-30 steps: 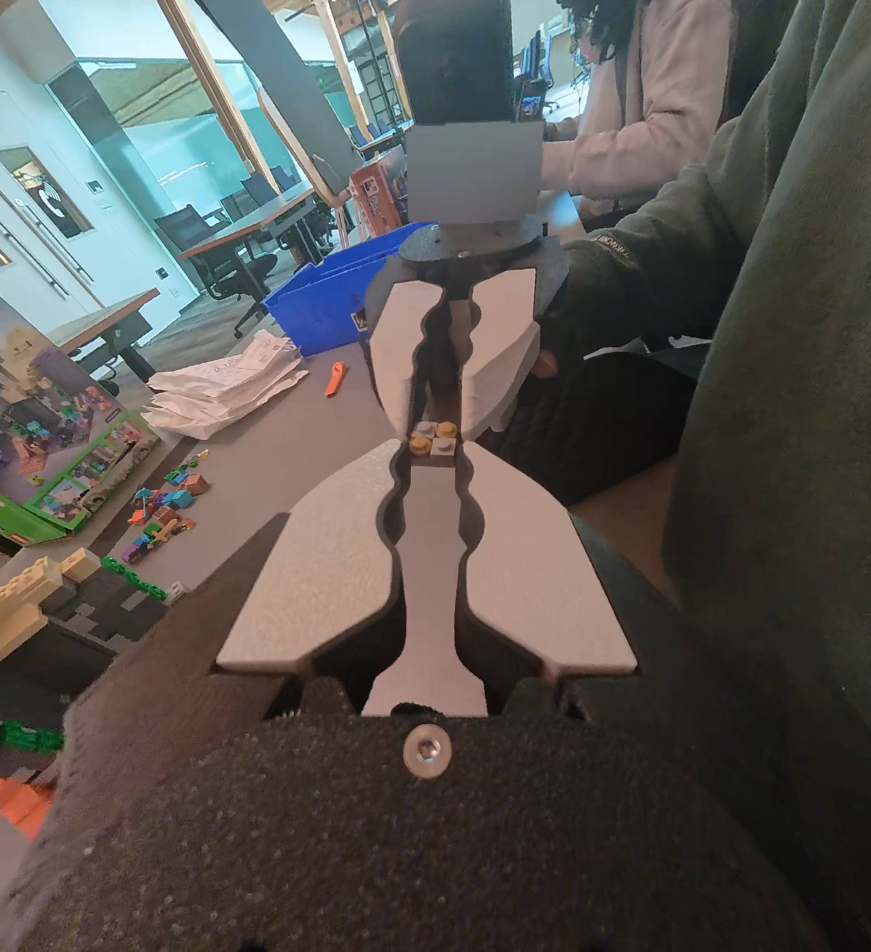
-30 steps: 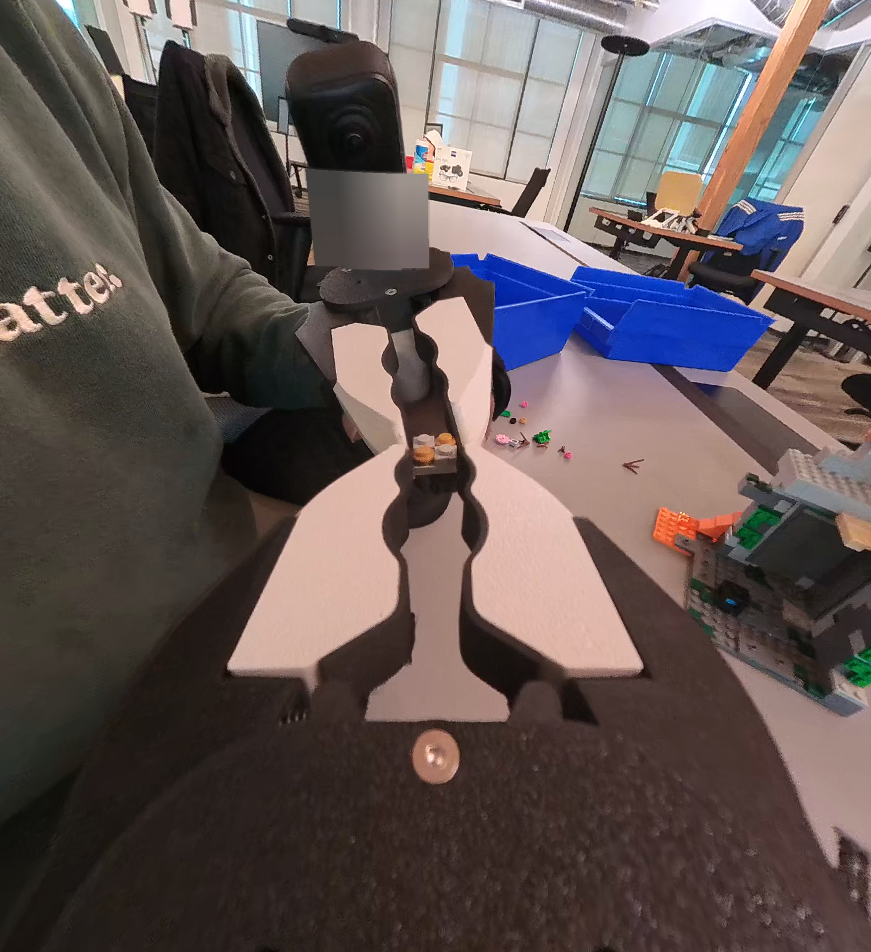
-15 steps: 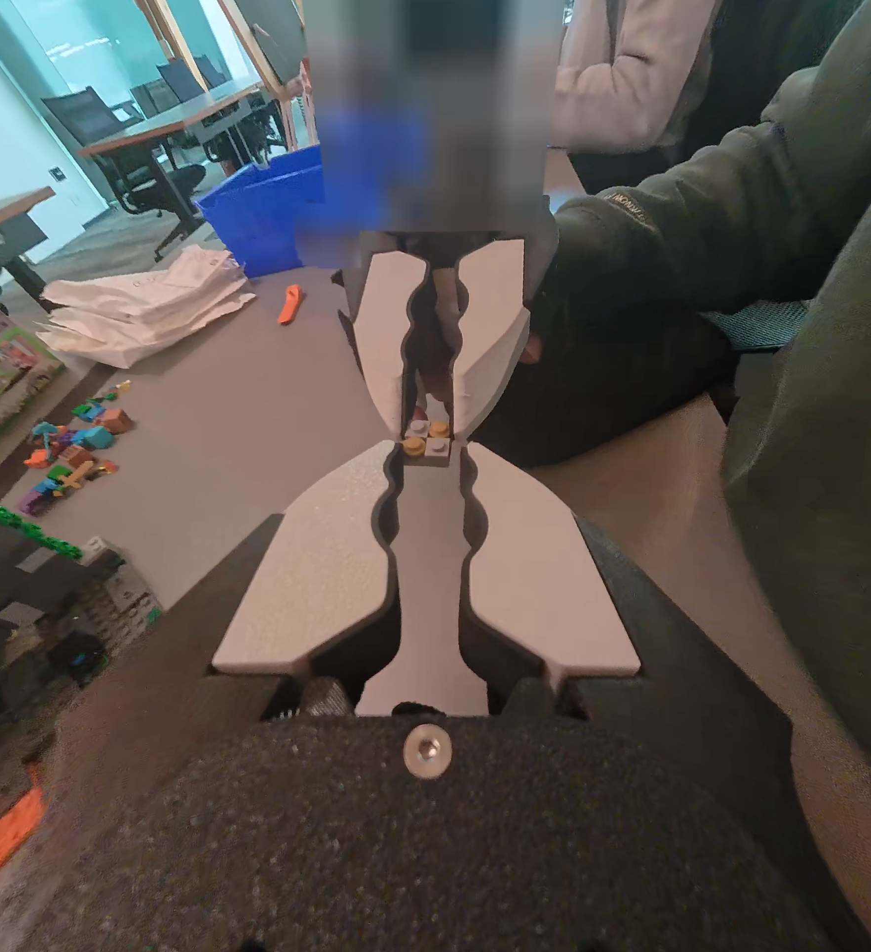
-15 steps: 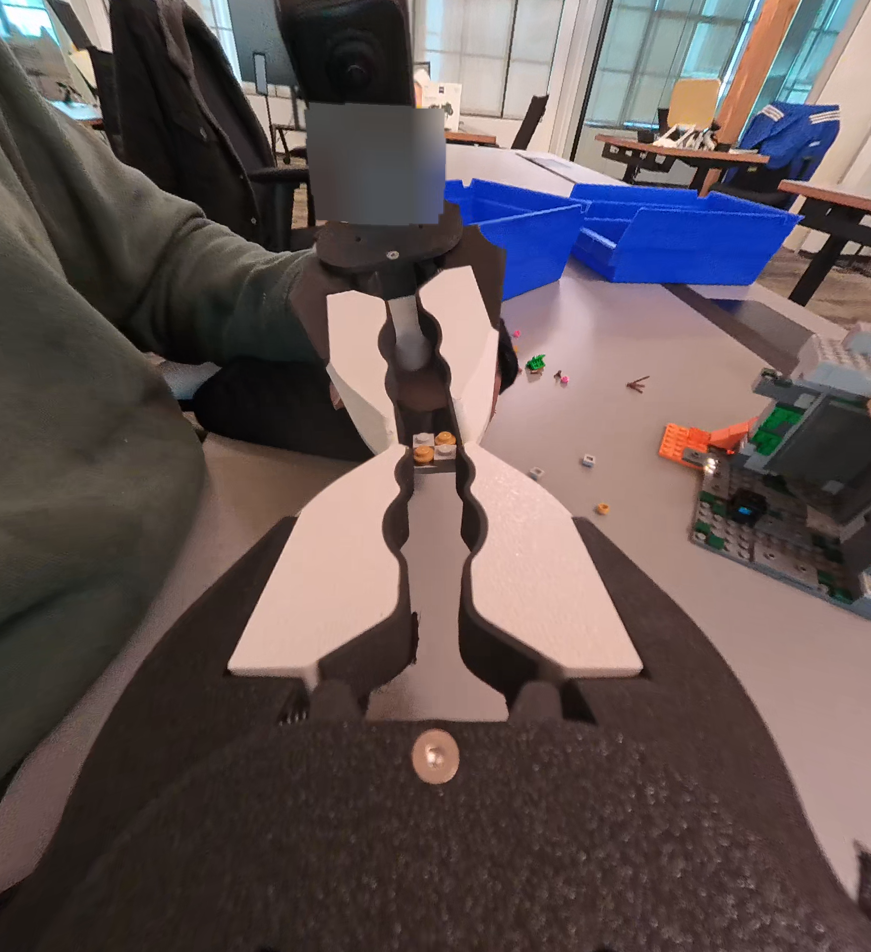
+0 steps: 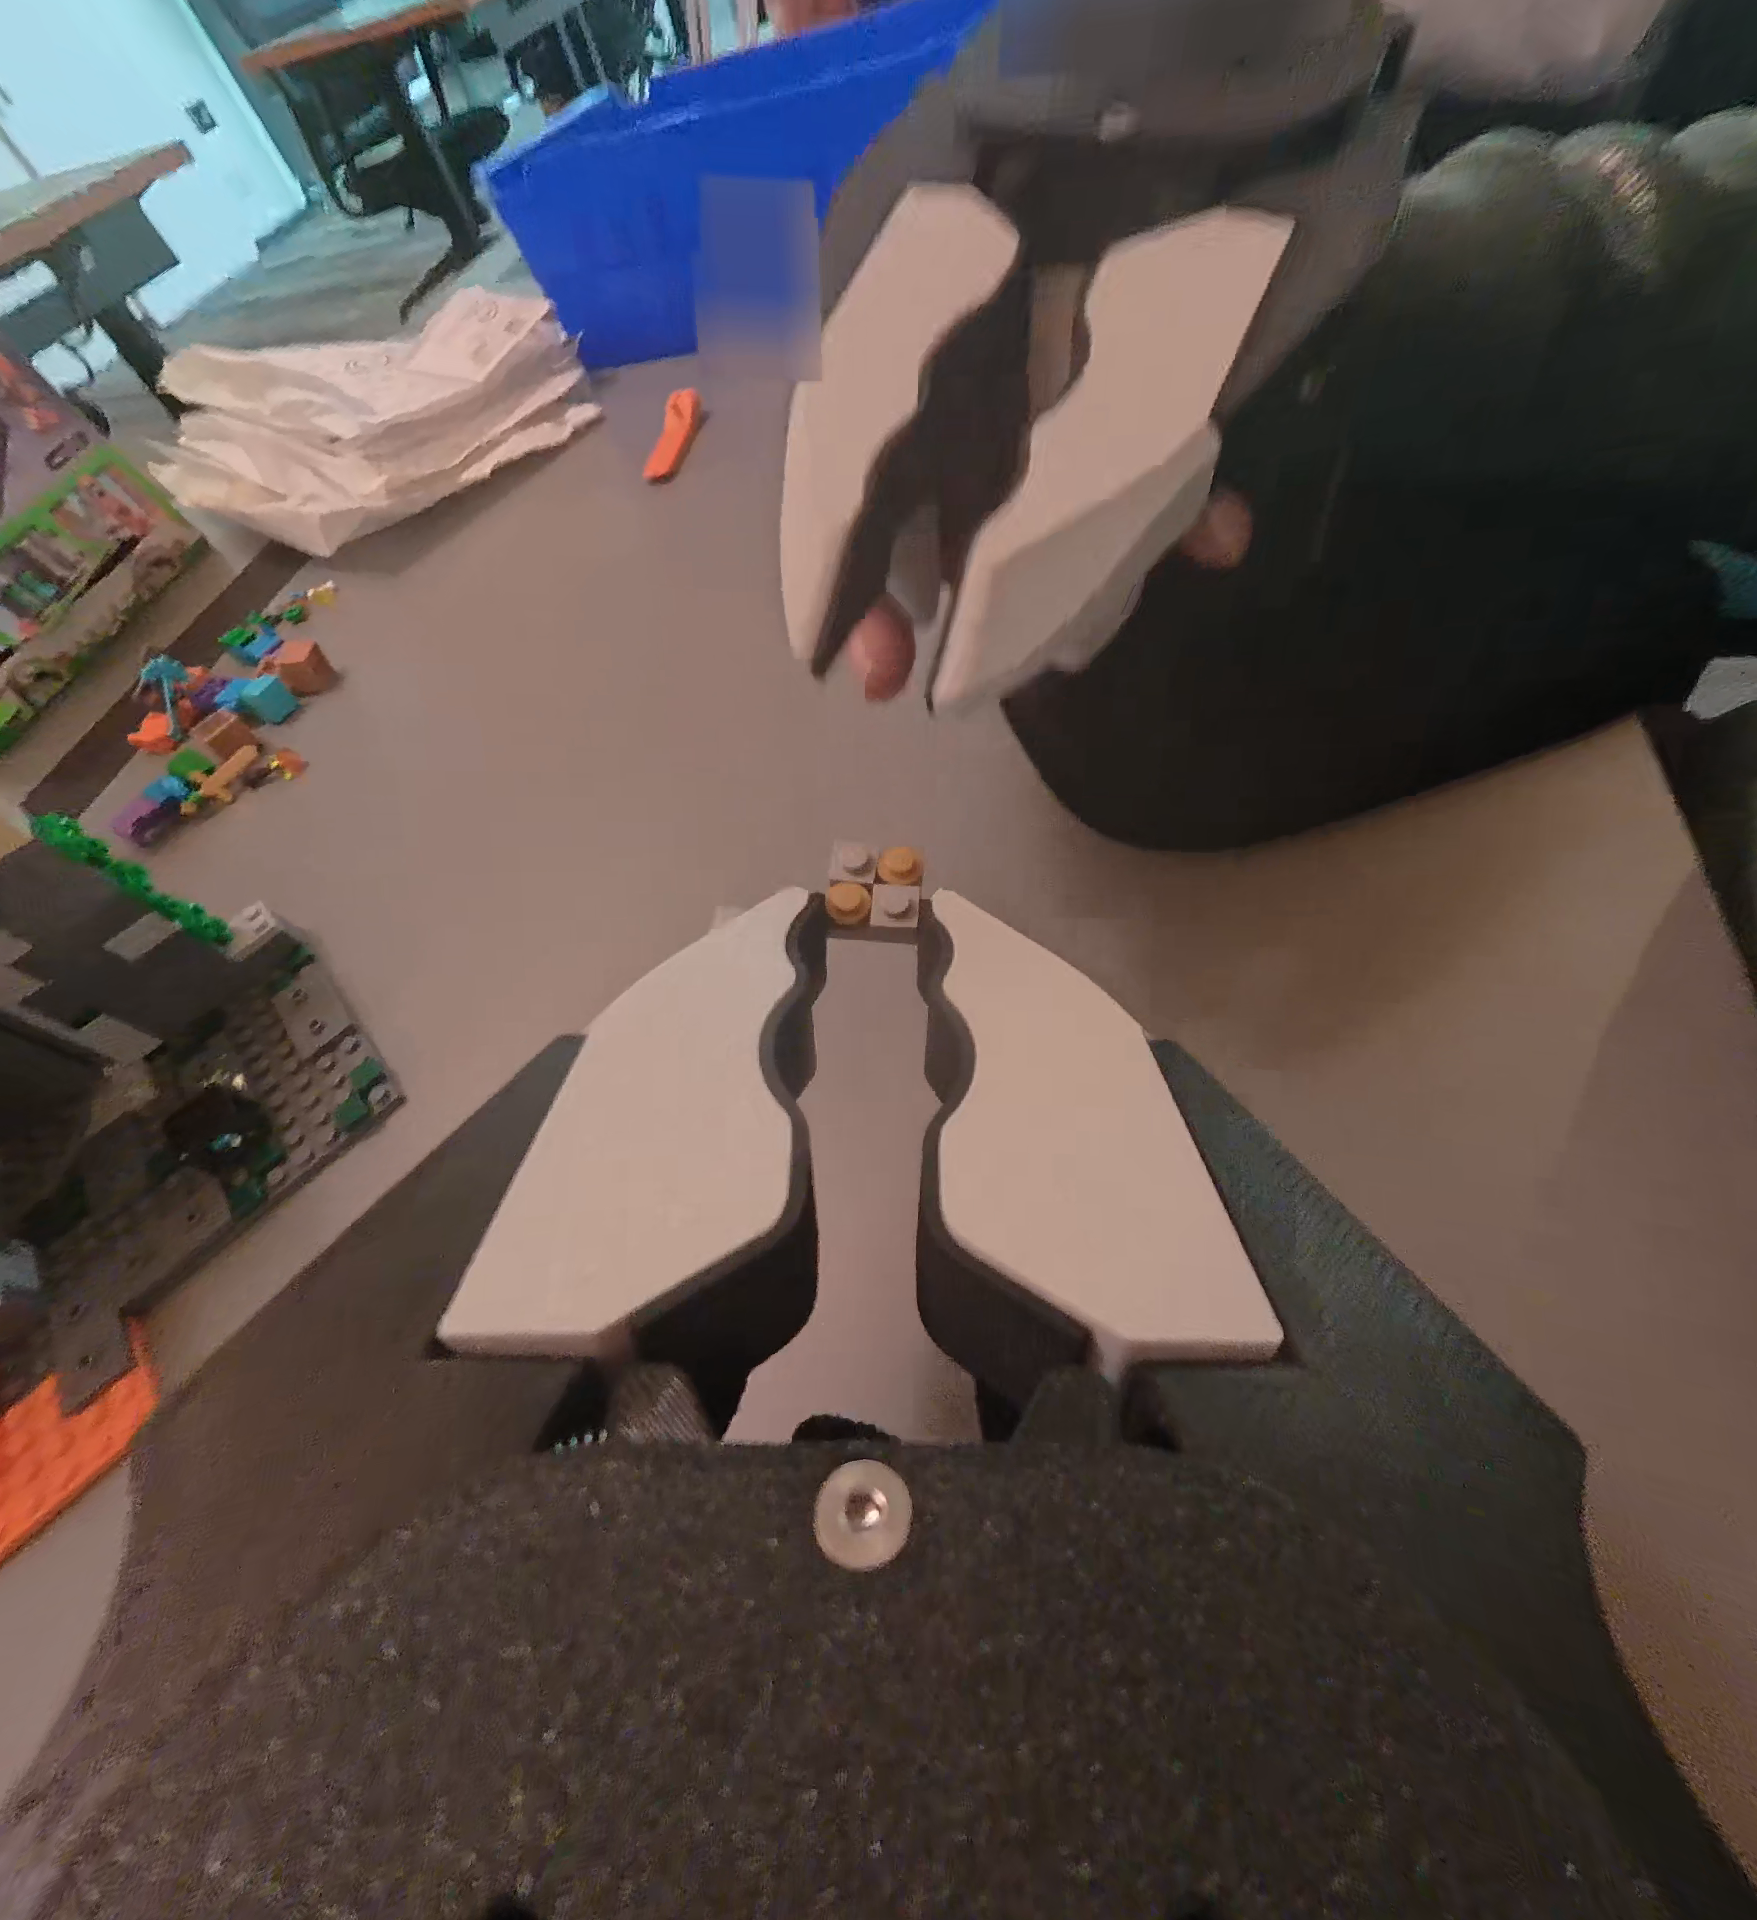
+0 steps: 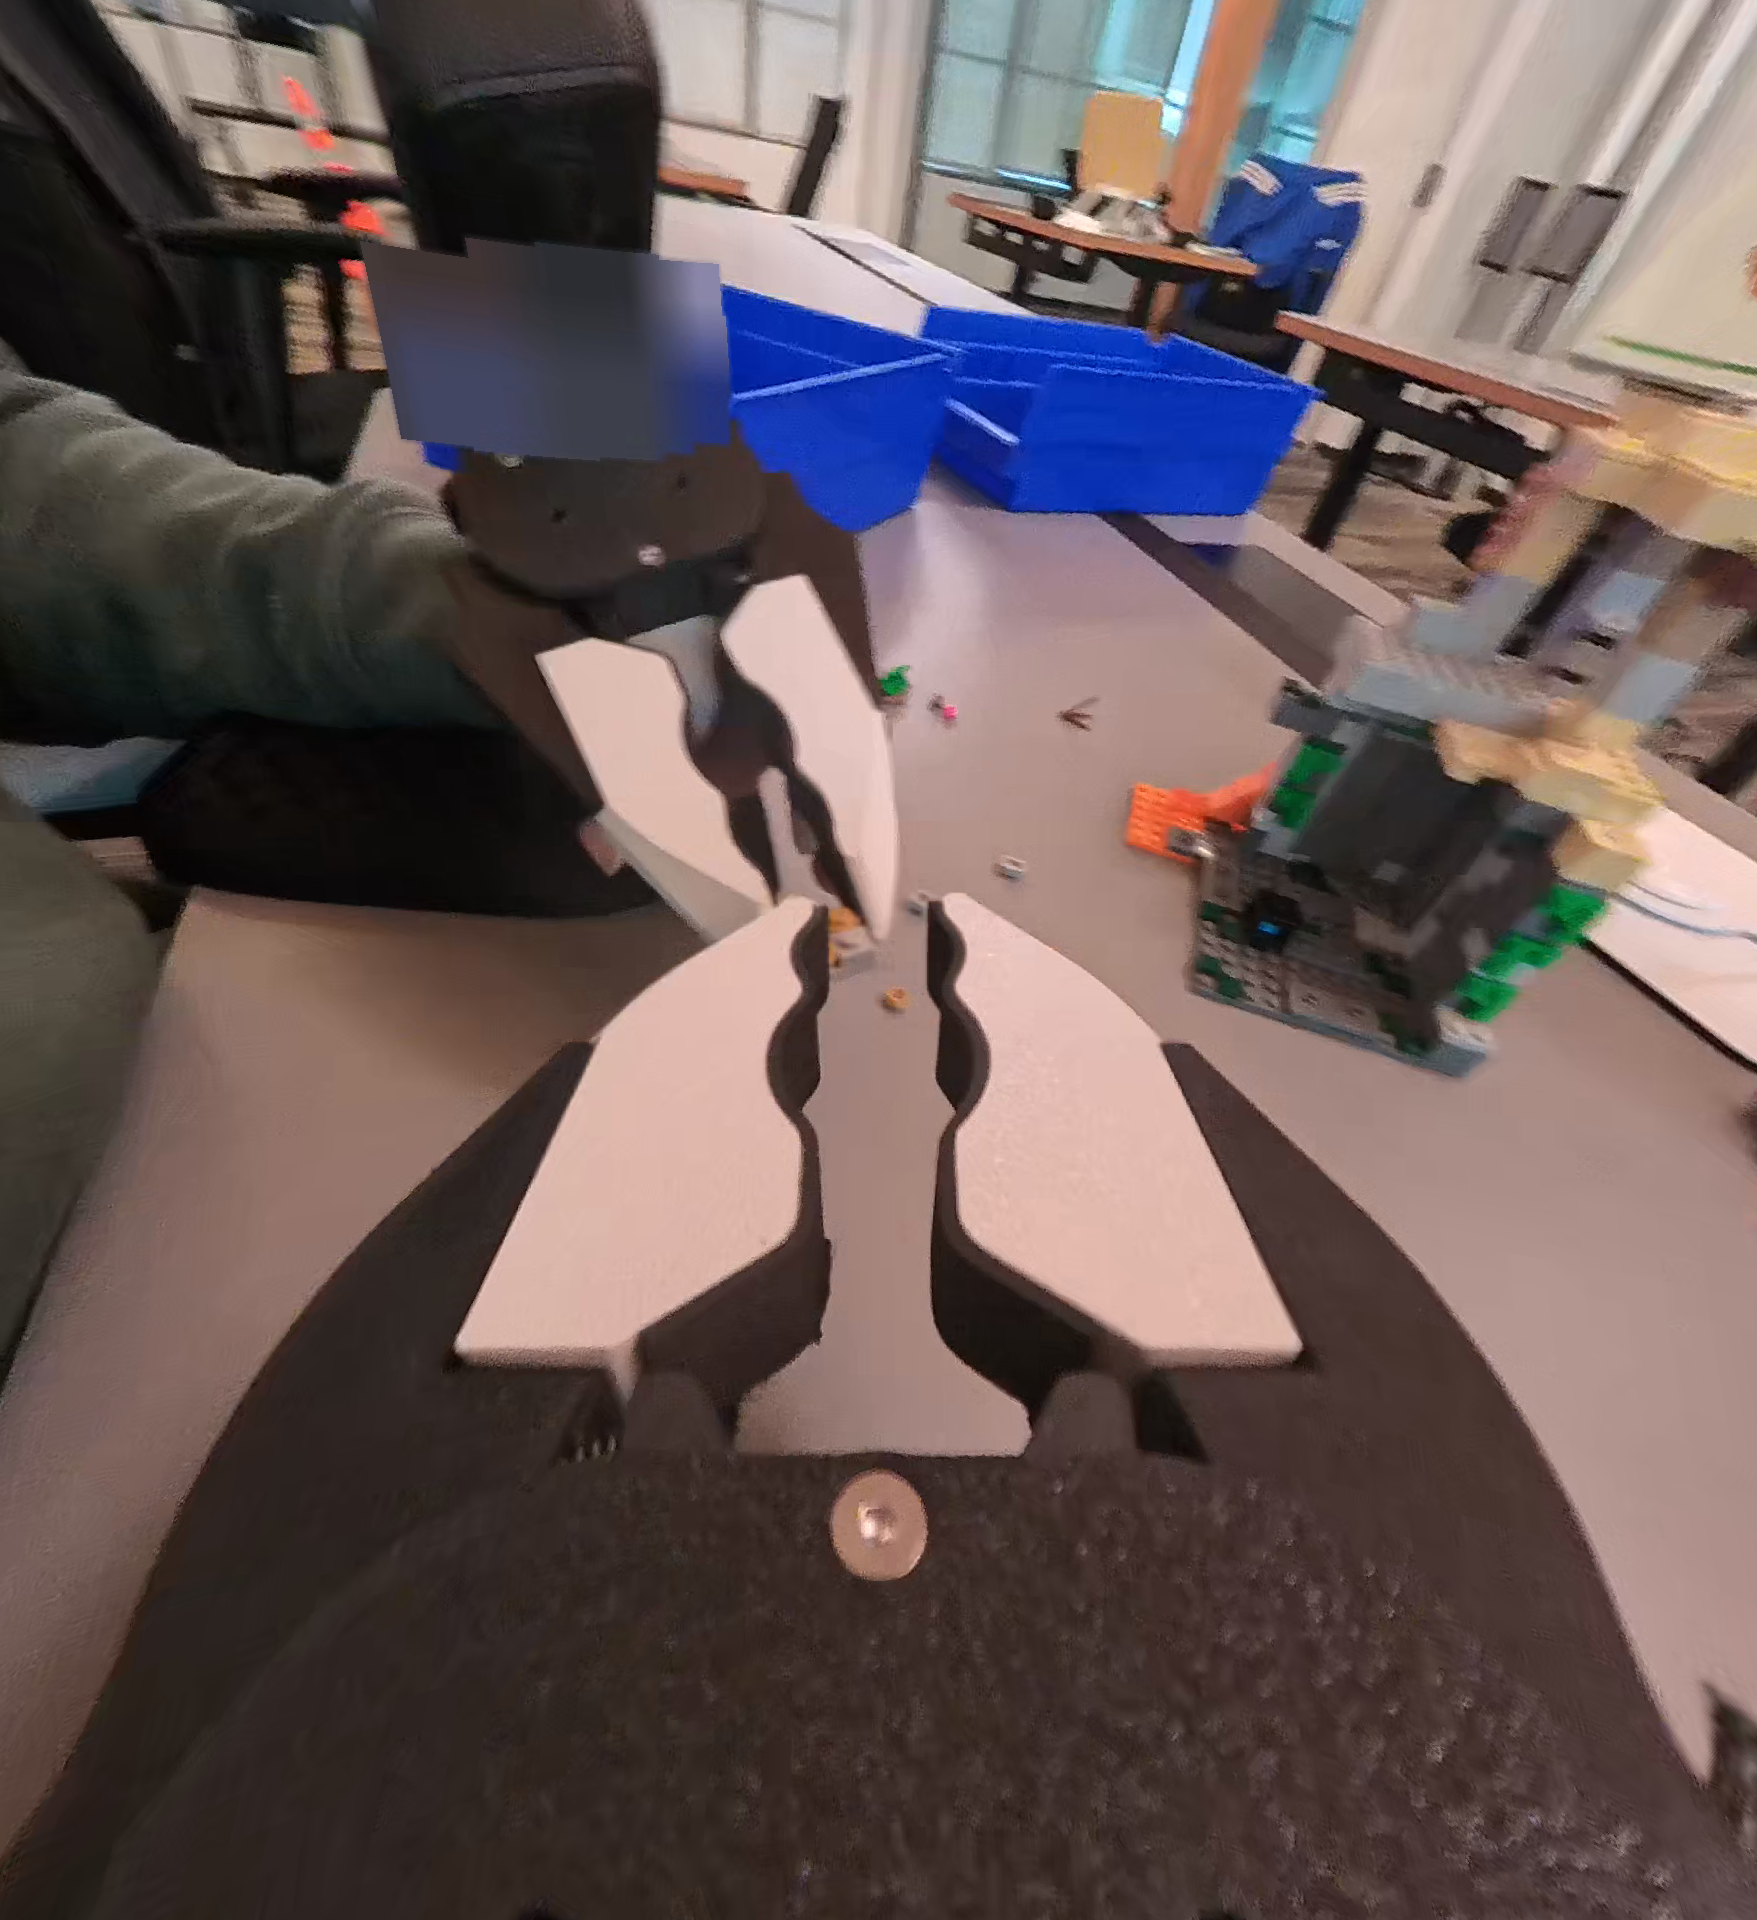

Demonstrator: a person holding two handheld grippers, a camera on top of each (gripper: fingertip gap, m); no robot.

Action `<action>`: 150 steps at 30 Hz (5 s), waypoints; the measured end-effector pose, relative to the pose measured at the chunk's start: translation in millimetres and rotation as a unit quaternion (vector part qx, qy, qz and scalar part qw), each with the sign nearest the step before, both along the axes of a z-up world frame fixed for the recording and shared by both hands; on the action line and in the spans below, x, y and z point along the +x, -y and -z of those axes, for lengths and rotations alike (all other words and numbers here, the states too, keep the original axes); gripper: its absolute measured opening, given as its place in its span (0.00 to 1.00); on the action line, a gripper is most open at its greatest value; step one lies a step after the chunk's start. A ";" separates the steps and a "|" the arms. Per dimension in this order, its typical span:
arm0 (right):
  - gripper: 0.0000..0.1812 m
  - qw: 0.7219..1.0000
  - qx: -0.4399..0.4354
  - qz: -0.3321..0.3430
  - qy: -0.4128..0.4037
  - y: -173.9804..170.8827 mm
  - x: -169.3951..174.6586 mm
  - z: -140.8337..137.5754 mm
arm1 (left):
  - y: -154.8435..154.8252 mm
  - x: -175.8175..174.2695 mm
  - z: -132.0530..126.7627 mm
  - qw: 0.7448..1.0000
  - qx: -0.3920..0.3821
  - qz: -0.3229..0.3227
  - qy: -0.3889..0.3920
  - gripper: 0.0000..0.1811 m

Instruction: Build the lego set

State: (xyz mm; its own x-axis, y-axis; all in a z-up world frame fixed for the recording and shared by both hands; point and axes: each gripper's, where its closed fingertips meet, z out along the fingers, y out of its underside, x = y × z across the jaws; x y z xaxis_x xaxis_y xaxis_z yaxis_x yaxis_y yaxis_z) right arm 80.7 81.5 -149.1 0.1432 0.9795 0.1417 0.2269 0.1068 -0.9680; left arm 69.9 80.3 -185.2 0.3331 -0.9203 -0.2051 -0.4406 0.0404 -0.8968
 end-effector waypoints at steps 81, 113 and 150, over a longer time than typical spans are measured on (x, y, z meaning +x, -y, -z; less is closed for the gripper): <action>0.01 0.955 0.074 0.287 -0.022 -71.3 85.8 -4.5 | -32.3 -138.3 -50.2 0.909 0.099 -0.391 0.108 0.02; 0.14 0.950 0.017 -0.005 0.312 -59.0 12.5 81.0 | -28.1 -124.4 -37.7 0.927 0.089 -0.357 0.080 0.05; 0.09 0.853 -0.035 -0.136 0.502 -63.1 9.4 105.0 | -25.6 -114.0 -27.8 0.941 0.074 -0.325 0.063 0.03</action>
State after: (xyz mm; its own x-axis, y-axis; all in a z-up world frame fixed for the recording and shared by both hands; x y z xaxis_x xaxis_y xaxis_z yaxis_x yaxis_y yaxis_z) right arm 90.2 144.6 -254.1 -0.2501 0.9682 -0.0007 0.9218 0.2379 -0.3061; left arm -44.1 106.0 -157.4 0.8462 -0.4776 -0.2363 -0.3061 -0.0728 -0.9492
